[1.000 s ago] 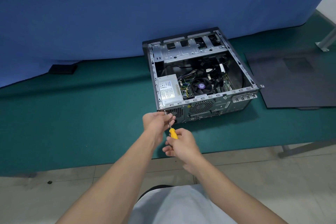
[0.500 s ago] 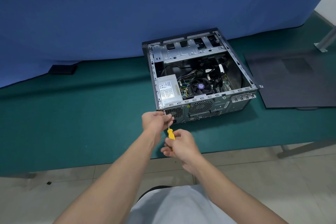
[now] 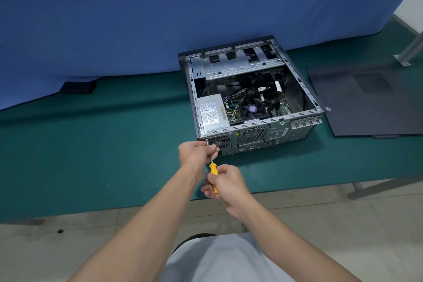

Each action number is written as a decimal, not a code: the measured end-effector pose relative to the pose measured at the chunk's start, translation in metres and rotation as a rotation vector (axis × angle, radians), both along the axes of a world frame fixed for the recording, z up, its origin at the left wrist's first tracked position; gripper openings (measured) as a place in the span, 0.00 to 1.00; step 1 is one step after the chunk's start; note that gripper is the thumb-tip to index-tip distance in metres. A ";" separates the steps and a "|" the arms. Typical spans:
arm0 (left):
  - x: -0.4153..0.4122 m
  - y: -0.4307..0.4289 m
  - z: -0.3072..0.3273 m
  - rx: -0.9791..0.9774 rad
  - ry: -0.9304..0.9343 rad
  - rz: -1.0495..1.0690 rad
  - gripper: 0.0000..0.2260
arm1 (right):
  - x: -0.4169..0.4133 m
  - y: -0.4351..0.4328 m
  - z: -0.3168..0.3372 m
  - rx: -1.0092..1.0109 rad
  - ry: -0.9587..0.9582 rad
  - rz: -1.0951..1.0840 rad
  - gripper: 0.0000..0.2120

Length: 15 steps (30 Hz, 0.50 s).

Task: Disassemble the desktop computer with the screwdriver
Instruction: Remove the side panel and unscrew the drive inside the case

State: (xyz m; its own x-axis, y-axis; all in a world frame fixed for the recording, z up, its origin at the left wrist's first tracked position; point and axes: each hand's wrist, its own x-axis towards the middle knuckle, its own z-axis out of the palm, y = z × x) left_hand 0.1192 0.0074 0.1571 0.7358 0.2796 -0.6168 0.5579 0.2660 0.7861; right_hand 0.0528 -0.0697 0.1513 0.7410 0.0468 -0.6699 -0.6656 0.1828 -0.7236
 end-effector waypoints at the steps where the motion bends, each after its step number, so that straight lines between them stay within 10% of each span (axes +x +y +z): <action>1: 0.000 -0.001 0.000 0.044 0.002 -0.002 0.08 | -0.001 0.002 -0.002 -0.066 -0.030 0.012 0.02; 10: 0.004 0.002 0.000 -0.245 0.003 0.015 0.08 | -0.001 -0.018 0.007 0.606 0.200 -0.045 0.11; 15: 0.003 0.003 -0.001 -0.124 -0.016 0.003 0.06 | 0.002 -0.007 0.008 0.062 0.026 -0.030 0.04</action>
State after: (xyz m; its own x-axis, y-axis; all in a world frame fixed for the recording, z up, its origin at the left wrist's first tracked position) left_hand 0.1220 0.0107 0.1558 0.7450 0.2042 -0.6350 0.5448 0.3632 0.7559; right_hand 0.0543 -0.0763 0.1589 0.7250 0.0670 -0.6855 -0.6778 0.2467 -0.6927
